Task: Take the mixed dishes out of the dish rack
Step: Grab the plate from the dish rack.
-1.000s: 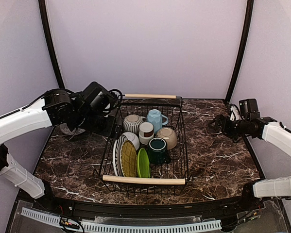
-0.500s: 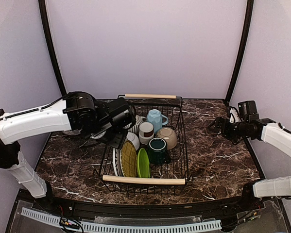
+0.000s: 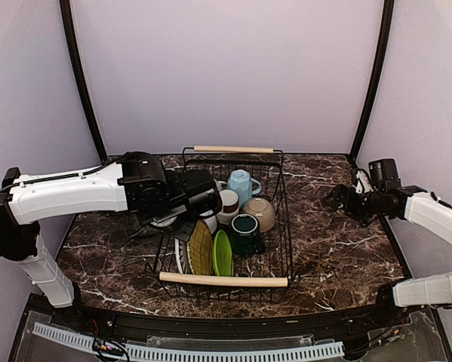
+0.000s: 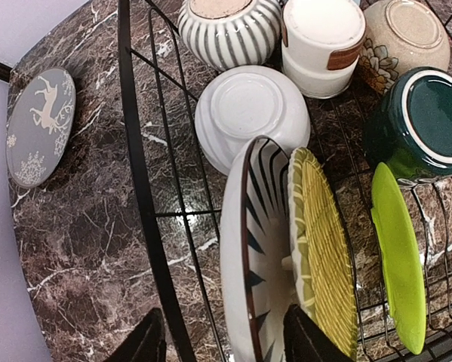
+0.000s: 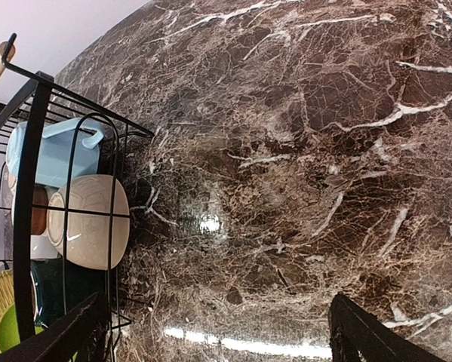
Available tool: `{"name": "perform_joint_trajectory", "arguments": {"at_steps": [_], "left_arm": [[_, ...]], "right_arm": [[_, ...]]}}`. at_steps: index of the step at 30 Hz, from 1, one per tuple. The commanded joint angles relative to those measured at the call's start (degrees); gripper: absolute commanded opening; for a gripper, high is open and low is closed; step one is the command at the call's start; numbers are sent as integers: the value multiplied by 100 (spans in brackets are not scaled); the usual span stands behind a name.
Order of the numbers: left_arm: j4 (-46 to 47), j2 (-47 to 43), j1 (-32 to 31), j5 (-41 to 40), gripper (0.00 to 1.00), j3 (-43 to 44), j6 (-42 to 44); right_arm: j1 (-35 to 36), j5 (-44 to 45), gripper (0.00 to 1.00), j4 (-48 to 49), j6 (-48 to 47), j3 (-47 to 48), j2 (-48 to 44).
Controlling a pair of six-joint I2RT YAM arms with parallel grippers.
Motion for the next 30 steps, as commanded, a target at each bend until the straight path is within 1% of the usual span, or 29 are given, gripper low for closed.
{"name": "perform_joint_trajectory", "arguments": {"at_steps": [1, 9, 13, 21, 25, 27, 30], "left_arm": [[-188, 67, -28, -2, 51, 64, -151], [-202, 370, -28, 11, 45, 105, -191], [-220, 476, -28, 17, 41, 129, -219], [-319, 530, -28, -2, 27, 234, -239], [-462, 533, -28, -51, 16, 382, -271], [-475, 535, -28, -49, 12, 438, -236], [-508, 547, -28, -56, 10, 537, -189]], "right_arm": [[34, 84, 99, 171, -63, -109, 31], [34, 162, 99, 148, -102, -139, 22], [34, 169, 99, 184, -116, -170, 31], [30, 179, 99, 192, -138, -186, 81], [34, 183, 99, 192, -142, -184, 65], [34, 198, 99, 192, -144, -177, 74], [31, 190, 99, 200, -146, -166, 75]]}}
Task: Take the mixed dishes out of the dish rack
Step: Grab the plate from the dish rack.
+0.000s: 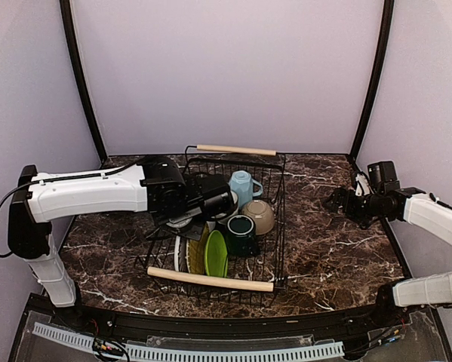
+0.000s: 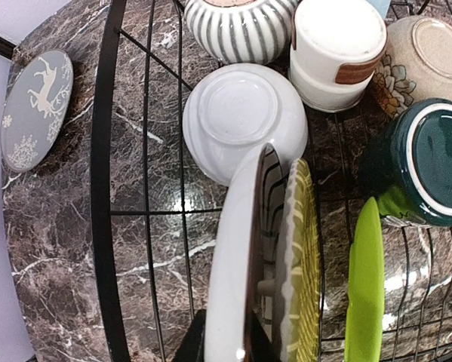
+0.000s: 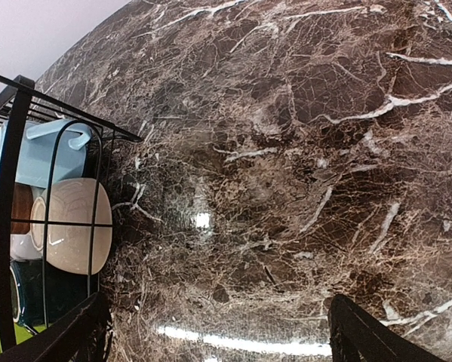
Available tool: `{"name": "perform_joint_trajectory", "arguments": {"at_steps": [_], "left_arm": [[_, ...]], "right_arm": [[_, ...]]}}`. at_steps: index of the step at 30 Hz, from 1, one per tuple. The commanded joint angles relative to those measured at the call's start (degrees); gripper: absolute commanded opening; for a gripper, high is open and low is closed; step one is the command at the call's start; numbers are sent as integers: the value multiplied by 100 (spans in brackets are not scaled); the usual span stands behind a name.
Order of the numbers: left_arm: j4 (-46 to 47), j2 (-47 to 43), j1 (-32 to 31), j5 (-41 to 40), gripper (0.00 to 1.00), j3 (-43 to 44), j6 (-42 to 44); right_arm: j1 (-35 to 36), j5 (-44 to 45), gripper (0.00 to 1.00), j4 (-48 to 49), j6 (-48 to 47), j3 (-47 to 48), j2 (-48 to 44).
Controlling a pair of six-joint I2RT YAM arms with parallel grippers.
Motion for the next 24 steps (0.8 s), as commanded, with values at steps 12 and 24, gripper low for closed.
{"name": "perform_joint_trajectory", "arguments": {"at_steps": [12, 24], "left_arm": [[-883, -75, -85, -304, 3, 865, 513], [-911, -367, -80, -441, 1, 1470, 936]], "right_arm": [[30, 50, 99, 157, -59, 13, 35], [34, 38, 99, 75, -68, 118, 60]]}}
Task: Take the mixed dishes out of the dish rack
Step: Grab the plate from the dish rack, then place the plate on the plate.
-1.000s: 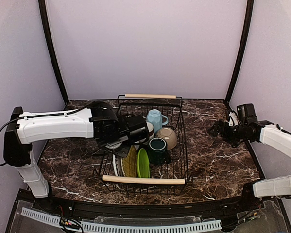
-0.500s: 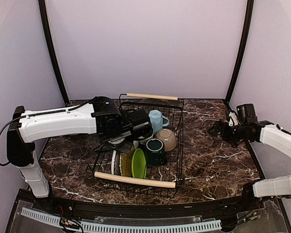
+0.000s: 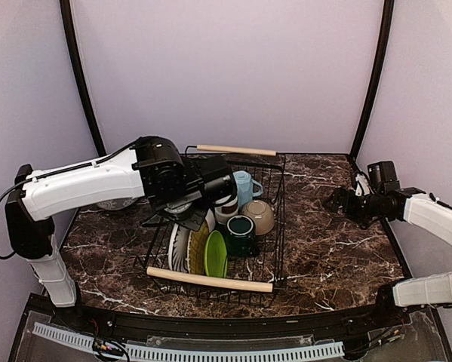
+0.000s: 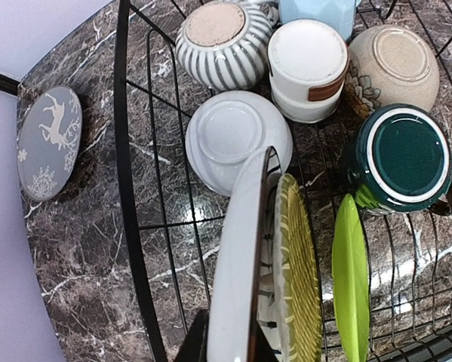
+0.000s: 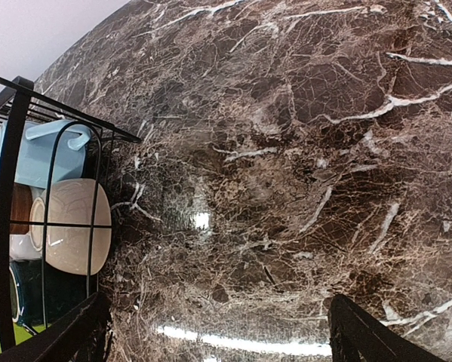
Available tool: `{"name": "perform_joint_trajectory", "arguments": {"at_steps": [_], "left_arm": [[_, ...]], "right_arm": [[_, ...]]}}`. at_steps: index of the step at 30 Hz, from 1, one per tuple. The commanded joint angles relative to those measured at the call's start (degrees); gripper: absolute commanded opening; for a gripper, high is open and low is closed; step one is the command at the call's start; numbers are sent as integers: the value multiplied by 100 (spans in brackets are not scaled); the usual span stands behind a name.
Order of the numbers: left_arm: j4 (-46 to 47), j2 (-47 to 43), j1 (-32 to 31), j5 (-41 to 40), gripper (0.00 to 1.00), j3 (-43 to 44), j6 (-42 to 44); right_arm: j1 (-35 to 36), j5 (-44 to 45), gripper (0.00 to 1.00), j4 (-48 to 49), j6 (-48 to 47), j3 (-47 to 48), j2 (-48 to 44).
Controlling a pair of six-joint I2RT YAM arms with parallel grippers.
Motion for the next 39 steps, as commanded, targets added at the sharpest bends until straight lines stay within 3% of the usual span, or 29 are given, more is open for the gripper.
{"name": "perform_joint_trajectory", "arguments": {"at_steps": [1, 9, 20, 24, 32, 39], "left_arm": [[-187, -531, -23, -430, 1, 552, 327], [65, -1045, 207, -454, 1, 848, 959], [265, -1695, 1052, -429, 1, 1155, 1749], [691, -1926, 1477, 5, 1, 1156, 2137], [1647, -2606, 3285, 1359, 1, 405, 2633], [2346, -2887, 5607, 2531, 1, -467, 2752]], "right_arm": [[34, 39, 99, 67, -47, 126, 59], [34, 28, 99, 78, -30, 137, 83], [34, 90, 99, 44, -33, 128, 99], [29, 69, 99, 47, -13, 153, 165], [34, 53, 99, 34, 9, 170, 195], [34, 85, 99, 13, 20, 189, 242]]}}
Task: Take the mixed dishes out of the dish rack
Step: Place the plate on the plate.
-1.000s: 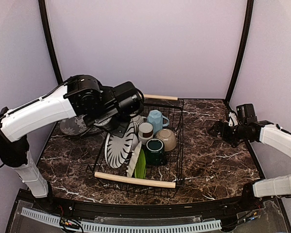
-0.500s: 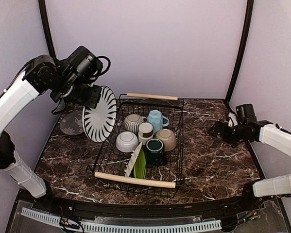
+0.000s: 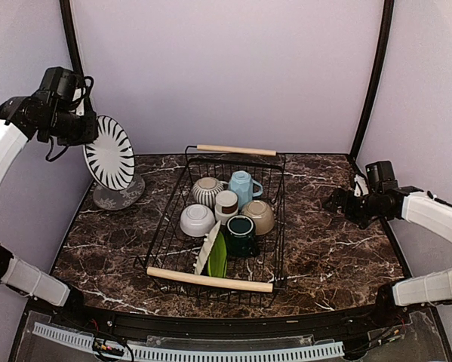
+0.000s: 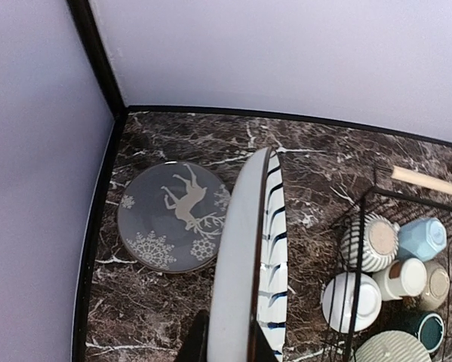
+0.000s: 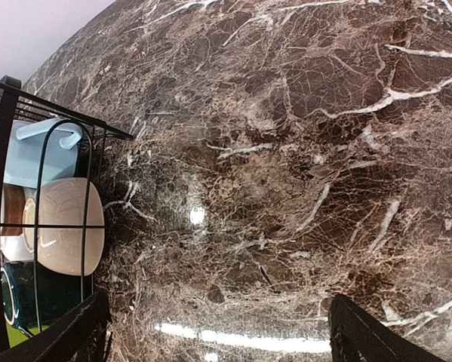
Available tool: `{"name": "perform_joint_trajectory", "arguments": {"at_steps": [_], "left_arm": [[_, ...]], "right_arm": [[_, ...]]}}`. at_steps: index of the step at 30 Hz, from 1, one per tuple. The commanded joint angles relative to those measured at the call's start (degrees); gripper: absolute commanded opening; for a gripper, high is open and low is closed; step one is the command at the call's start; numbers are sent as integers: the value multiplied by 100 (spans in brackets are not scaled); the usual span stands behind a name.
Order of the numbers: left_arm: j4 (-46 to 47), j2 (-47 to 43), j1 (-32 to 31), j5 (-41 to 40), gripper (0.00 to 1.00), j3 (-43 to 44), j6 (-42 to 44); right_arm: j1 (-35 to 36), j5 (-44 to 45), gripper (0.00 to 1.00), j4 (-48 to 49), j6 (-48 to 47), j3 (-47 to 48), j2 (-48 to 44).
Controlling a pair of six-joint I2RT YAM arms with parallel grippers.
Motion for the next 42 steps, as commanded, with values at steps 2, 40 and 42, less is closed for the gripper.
{"name": "perform_joint_trajectory", "arguments": {"at_steps": [2, 40, 42], "left_arm": [[1539, -396, 1617, 1652, 1, -1105, -79], [6426, 2595, 4144, 5243, 3, -3382, -3001], [6392, 2642, 4146, 5218, 4, -3377, -2933]], "right_arm": [[34, 38, 99, 47, 56, 158, 79], [43, -22, 99, -42, 228, 566, 374], [42, -44, 99, -36, 224, 567, 376]]}}
